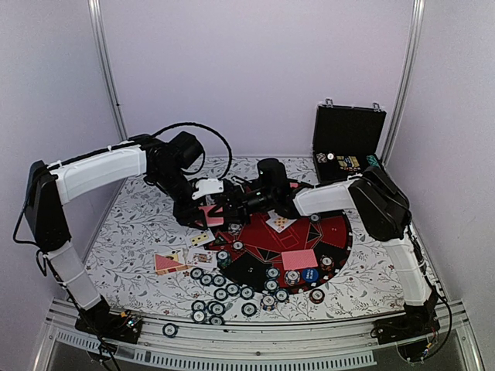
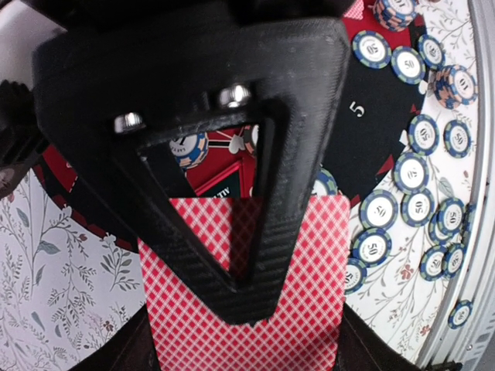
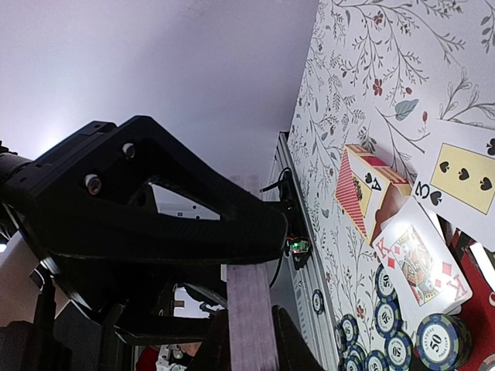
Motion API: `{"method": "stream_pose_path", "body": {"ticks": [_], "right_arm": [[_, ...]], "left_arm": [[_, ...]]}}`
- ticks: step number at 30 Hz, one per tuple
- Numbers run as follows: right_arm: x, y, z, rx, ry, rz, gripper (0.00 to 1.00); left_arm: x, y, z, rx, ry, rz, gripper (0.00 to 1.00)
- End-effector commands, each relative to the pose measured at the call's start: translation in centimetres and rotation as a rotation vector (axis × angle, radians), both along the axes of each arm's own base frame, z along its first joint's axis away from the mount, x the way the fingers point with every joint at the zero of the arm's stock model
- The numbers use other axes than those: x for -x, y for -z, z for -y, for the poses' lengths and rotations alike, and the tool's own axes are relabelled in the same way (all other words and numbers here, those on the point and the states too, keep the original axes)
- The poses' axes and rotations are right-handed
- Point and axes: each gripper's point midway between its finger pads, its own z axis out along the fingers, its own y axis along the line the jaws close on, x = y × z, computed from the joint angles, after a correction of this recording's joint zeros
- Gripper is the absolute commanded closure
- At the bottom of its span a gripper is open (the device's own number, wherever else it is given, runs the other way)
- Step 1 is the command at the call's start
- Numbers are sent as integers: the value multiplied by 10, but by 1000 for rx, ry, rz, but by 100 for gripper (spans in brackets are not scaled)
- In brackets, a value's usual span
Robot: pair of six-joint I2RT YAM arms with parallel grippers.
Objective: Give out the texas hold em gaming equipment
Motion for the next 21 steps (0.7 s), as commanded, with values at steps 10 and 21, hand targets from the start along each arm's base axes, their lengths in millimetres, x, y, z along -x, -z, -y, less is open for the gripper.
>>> {"method": "stream_pose_path", "body": {"ticks": [10, 21], "right_arm": [[-15, -12, 21, 8, 51, 29, 92], [-19, -16, 32, 10, 71, 37, 93]], "left_arm": [[0, -8, 6, 16, 9, 13, 49], [0, -7, 6, 15, 8, 14, 50]]}}
